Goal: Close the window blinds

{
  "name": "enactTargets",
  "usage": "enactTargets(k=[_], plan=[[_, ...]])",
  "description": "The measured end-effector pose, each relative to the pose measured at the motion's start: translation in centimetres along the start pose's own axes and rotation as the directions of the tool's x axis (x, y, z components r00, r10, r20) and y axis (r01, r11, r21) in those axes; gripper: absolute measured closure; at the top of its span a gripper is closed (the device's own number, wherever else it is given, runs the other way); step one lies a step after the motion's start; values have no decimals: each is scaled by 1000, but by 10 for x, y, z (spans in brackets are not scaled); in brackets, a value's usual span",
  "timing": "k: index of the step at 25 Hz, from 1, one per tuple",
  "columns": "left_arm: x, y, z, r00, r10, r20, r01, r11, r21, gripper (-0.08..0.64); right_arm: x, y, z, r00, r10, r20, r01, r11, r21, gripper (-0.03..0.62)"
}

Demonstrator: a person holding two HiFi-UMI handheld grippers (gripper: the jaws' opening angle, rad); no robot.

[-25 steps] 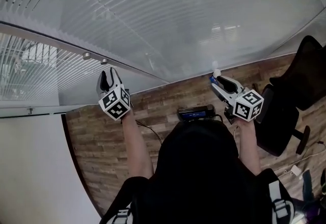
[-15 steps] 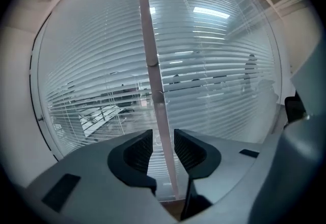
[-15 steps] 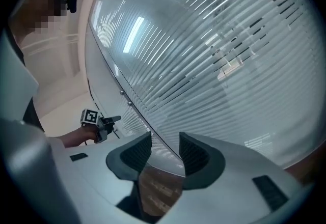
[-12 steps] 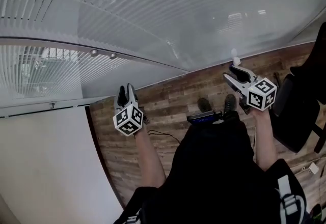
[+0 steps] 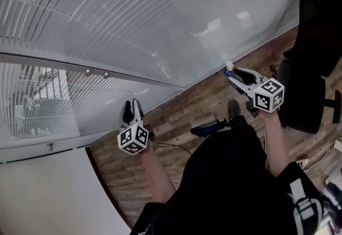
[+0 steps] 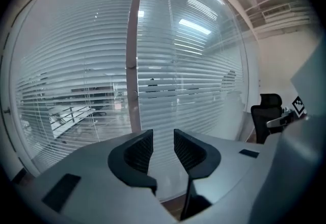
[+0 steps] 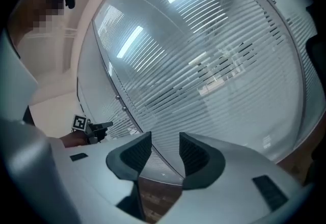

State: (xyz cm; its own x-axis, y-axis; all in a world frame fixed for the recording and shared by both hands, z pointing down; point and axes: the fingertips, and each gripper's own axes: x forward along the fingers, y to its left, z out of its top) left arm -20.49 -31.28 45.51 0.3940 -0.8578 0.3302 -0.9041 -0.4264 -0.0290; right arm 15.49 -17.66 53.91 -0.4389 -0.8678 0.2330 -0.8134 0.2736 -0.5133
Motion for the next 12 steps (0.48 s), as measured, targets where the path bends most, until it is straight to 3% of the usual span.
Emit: enactTargets(k=[6,12], plan=[[-39,8,-46,992,-125,29,127,988,-87,425,-40,77,-68,997,-67,-27,68,998,18,416],[-56,-53,-91,958,-282,49,286,938,-198,426,-118,101,-113,974,-200,-102,204,979,25,416]])
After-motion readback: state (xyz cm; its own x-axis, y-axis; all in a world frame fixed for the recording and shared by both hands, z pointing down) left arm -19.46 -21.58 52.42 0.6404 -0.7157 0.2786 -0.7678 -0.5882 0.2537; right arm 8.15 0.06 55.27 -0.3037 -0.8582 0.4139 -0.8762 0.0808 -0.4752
